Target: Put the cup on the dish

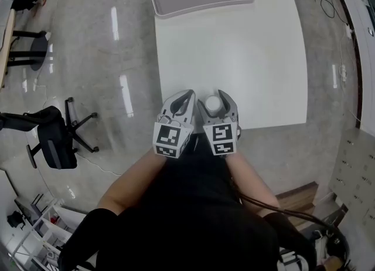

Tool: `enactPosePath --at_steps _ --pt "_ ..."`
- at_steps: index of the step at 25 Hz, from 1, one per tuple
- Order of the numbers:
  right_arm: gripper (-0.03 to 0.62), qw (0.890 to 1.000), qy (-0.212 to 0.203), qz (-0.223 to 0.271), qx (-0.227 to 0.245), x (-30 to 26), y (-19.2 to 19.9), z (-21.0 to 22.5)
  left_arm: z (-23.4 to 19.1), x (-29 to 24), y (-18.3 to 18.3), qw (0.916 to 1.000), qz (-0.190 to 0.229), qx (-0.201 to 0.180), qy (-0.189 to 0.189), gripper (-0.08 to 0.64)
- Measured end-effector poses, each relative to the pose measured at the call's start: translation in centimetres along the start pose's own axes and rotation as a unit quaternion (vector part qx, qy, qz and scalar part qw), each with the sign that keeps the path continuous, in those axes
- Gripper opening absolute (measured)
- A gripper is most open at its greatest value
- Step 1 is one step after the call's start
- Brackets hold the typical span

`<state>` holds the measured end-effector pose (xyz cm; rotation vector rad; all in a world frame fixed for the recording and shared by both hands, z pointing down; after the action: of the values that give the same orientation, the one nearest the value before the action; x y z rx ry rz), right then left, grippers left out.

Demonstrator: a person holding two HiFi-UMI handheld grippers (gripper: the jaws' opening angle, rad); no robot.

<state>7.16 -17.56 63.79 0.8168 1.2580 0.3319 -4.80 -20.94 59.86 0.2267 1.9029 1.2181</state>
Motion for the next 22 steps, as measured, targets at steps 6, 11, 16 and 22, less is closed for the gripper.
enactPosePath --at_steps 6,11,16,22 --pt "0.25 1.0 0.012 -0.002 0.016 -0.5 -0.3 0.2 -0.2 -0.3 -0.2 1.0 -0.002 -0.009 0.001 0.001" --pt "0.249 1.0 0.009 -0.005 0.021 -0.4 -0.5 0.1 -0.2 0.1 -0.5 0.9999 0.002 -0.009 0.003 0.001" --pt "0.249 1.0 0.013 -0.005 0.014 -0.3 -0.4 0.2 -0.3 0.3 -0.3 1.0 0.004 -0.006 0.002 0.001" --pt "0.249 1.0 0.018 -0.002 0.01 1.3 -1.4 0.1 0.1 0.9 -0.9 0.9999 0.013 -0.006 0.004 0.0"
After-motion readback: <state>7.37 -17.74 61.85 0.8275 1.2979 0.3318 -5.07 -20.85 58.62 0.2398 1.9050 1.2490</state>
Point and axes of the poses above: the fingertips, and each gripper's own axes: x backward along the fingers, z to its right, y out of its underside, the point moved 8 cm from there along x, backward along the fingers, and after that the axes turned 6 degrees about -z, right-handed, at the moved point
